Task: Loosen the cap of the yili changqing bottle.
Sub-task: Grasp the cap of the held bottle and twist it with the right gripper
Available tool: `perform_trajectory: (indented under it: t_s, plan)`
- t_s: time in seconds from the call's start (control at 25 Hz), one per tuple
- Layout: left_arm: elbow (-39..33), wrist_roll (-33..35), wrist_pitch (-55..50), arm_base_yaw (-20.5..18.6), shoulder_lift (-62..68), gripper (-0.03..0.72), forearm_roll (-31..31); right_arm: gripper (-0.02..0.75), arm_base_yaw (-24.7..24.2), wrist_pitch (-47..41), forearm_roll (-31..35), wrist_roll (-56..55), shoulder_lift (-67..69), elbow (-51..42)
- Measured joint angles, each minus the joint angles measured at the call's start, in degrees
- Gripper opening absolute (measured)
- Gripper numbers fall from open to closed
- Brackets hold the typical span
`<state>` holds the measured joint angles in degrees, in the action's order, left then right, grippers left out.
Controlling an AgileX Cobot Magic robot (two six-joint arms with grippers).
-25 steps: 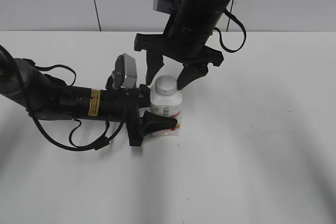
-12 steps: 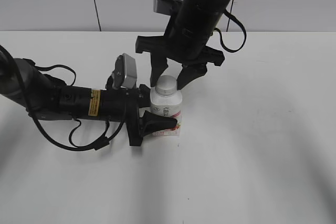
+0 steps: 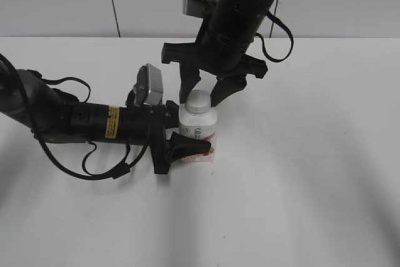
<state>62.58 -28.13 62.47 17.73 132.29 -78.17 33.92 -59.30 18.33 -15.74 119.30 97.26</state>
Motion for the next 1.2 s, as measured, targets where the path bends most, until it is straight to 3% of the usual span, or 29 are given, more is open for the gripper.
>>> perform_trajectory:
  t_s: [1.0,1.2]
  plan:
    - [0.0,0.0,-0.1,0.0,0.0,0.407,0.0,0.449,0.8,-0.5,-2.1,0.0,0.9,0.2]
    - [0.0,0.0,-0.2,0.0,0.0,0.406,0.0,0.409,0.9,-0.9,-2.4,0.0,0.9,0.3]
